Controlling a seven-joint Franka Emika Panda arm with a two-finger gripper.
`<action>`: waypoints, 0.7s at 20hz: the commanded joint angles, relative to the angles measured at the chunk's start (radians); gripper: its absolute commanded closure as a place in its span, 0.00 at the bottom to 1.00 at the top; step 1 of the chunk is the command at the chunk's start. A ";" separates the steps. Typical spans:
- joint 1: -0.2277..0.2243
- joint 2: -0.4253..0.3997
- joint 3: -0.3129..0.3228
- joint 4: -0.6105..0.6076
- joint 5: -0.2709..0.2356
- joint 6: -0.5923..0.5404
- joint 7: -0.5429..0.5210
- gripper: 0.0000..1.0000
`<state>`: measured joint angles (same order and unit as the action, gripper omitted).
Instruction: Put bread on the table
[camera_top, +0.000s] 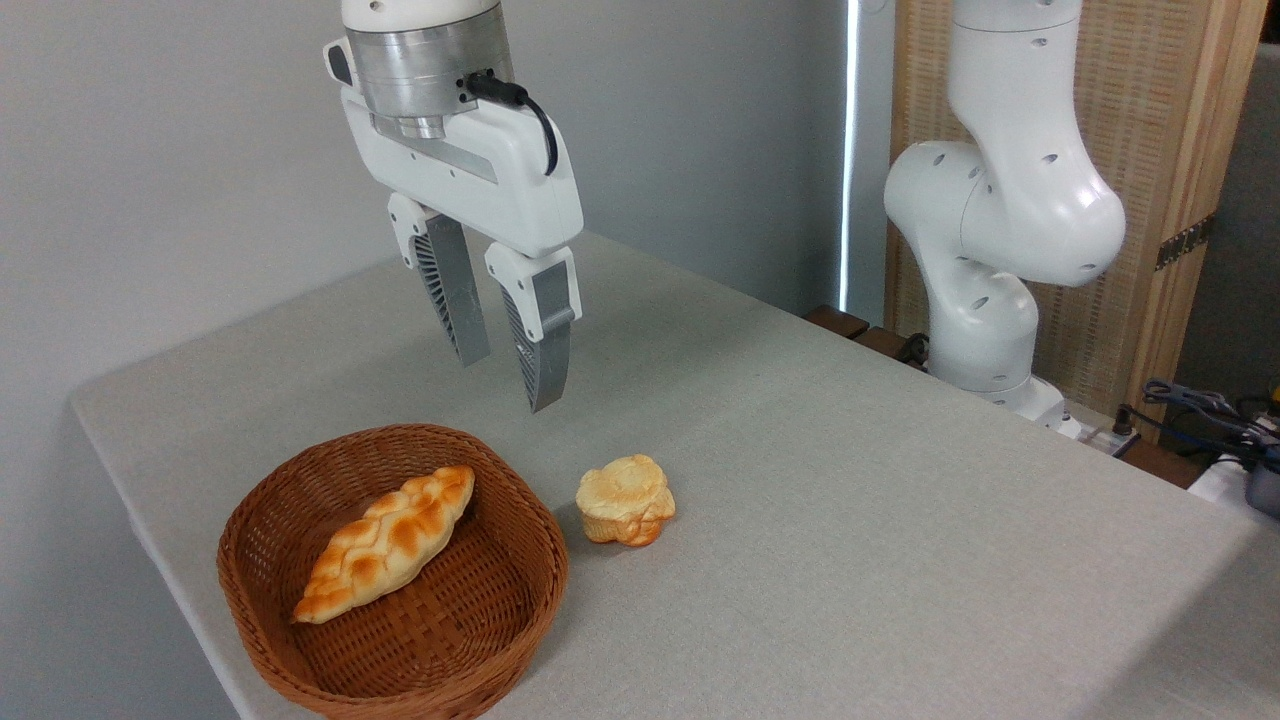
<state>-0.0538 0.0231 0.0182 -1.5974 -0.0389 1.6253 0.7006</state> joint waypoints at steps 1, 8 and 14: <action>-0.003 -0.003 0.008 0.010 -0.006 -0.004 -0.003 0.00; 0.000 0.000 0.006 0.008 -0.006 0.016 -0.004 0.00; 0.002 -0.003 0.003 0.002 -0.007 0.016 -0.009 0.00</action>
<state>-0.0523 0.0232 0.0186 -1.5974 -0.0390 1.6322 0.7006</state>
